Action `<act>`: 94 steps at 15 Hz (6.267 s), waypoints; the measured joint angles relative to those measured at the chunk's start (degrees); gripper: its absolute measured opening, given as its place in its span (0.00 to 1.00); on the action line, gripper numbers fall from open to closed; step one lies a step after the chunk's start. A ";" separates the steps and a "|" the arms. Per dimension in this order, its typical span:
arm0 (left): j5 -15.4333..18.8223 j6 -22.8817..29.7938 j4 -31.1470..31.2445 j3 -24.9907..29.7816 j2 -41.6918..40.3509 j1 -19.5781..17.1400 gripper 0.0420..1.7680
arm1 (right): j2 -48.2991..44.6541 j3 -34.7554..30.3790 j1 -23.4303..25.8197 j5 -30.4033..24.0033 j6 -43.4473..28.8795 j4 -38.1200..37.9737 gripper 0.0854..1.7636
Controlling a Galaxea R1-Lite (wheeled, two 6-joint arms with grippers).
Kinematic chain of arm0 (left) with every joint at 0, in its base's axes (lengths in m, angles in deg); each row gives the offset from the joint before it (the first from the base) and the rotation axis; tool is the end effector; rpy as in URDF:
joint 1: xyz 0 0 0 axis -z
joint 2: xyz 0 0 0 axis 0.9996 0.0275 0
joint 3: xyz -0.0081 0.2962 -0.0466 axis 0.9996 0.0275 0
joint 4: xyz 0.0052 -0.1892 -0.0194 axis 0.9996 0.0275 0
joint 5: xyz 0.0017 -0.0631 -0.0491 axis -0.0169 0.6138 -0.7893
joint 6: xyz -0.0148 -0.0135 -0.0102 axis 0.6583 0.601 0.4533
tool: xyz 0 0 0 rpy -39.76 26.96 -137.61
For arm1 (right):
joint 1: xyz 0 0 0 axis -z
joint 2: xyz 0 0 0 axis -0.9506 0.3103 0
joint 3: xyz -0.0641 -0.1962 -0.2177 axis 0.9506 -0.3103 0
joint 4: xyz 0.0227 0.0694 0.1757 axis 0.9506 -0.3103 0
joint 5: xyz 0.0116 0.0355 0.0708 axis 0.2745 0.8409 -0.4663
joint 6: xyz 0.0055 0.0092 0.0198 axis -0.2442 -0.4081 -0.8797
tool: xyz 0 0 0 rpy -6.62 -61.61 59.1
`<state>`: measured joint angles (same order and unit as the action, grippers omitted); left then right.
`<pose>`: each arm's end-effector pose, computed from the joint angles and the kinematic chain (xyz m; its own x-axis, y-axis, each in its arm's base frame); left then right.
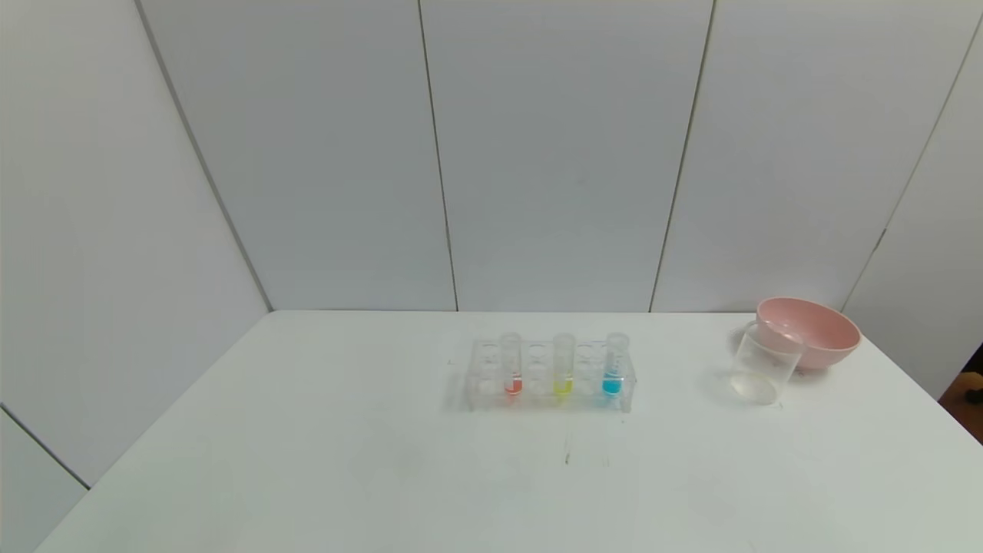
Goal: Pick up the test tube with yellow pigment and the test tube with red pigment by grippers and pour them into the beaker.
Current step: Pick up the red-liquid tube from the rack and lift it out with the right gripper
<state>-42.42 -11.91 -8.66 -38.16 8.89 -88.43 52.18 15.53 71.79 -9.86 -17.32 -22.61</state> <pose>-0.0229 0.0000 0.0754 1.0000 0.0001 0.0007 -0.0001 1.0000 -0.0028 -0.0327 0.0014 0.1322 0.9963 0.0686 0.0514 -0.0679 0.9976 -0.0142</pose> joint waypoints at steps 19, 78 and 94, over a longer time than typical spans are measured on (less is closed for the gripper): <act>0.00 0.00 0.00 0.00 0.00 0.00 1.00 | 82.09 27.68 -55.82 50.91 -17.81 44.17 0.97; 0.00 0.00 0.00 0.00 0.00 0.00 1.00 | 134.85 72.36 -45.67 40.23 -8.47 51.42 0.28; 0.00 0.00 0.02 0.00 0.00 0.00 1.00 | 107.12 57.94 -25.30 21.15 -3.66 50.71 0.28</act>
<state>-42.42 -11.91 -8.63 -38.16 8.89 -88.43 159.30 73.47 46.49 11.29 -20.97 28.11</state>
